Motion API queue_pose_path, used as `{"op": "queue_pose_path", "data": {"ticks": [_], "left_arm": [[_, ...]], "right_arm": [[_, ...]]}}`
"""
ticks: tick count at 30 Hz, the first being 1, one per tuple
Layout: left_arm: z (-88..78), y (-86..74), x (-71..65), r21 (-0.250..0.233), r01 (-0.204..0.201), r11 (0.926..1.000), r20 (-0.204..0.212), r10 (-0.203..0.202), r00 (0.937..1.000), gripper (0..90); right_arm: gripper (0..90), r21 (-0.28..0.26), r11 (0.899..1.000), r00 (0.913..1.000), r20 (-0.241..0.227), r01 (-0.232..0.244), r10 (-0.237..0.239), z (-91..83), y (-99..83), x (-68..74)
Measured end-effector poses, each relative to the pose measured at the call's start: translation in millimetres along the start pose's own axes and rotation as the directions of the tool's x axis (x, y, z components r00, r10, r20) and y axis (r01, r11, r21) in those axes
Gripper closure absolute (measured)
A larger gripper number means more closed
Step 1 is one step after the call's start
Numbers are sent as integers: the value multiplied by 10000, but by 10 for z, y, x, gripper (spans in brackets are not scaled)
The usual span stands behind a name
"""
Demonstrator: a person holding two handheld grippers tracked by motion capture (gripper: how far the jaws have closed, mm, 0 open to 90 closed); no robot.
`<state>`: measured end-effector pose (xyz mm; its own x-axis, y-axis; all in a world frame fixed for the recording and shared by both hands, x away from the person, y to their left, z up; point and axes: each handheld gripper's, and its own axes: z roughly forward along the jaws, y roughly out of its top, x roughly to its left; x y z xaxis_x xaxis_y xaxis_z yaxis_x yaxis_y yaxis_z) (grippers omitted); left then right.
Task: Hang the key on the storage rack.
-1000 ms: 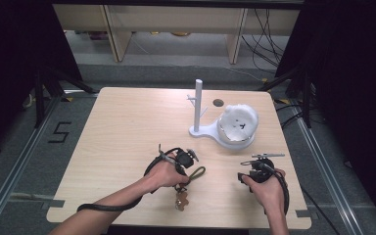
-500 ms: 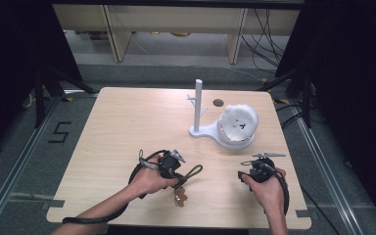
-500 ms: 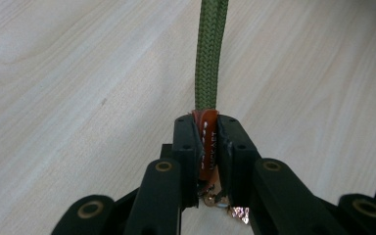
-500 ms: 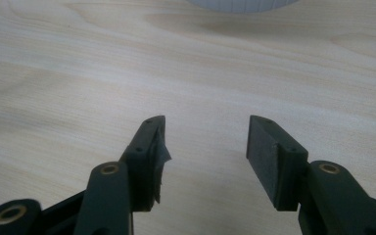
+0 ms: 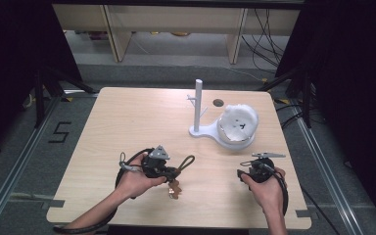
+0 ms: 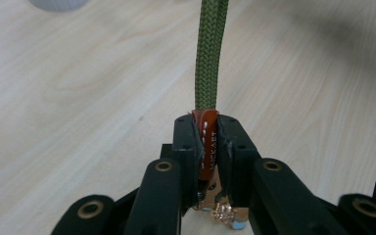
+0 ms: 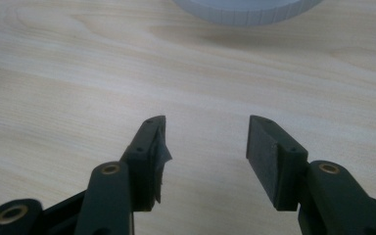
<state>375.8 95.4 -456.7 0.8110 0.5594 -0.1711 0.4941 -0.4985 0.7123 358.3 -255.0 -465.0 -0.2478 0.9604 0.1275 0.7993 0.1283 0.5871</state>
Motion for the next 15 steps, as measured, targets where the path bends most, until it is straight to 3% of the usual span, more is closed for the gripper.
{"op": "queue_pose_path", "data": {"ticks": [1, 2, 3, 4, 7, 8, 9, 13, 15], "left_arm": [[-19, 1, 11, -241, -54, 9997, -87, 52, 9999, 789], [-48, 3, 32, -150, -246, 9996, -97, 245, 9997, 789], [-70, 0, 42, -456, -245, 9987, -155, 238, 9996, 789], [-101, -2, 65, -394, -410, 9984, -183, 404, 9990, 789], [-146, -15, 83, -830, -179, 9964, -356, 150, 9993, 789], [-178, -17, 106, -702, -354, 9969, -395, 327, 9987, 789], [-190, -24, 98, -946, -118, 9954, -430, 77, 9990, 789], [-261, -34, 110, -1120, -161, 9936, -489, 106, 9987, 789], [-295, -39, 128, -1149, -194, 9932, -546, 132, 9984, 789]], "right_arm": [[503, -49, 10000, 10000, -11, 5, -5, -2, 1, 2], [503, -108, 9999, 10000, 7, 54, -54, -3, 2, -1], [503, -157, 9999, 10000, 35, 39, -39, -3, 5, 1], [504, -132, 9998, 9998, 107, -176, 177, -15, 12, 16], [504, -250, 9993, 9996, -54, -275, 274, -20, 16, 32], [504, -246, 9995, 9998, -44, -203, 202, -22, 15, 30], [504, -272, 9994, 9998, -38, -199, 198, -22, 15, 32], [504, -496, 9988, 9999, -87, 52, -57, 5, 4, 22], [505, -371, 9992, 9999, -71, -148, 145, -11, 10, 44]]}}
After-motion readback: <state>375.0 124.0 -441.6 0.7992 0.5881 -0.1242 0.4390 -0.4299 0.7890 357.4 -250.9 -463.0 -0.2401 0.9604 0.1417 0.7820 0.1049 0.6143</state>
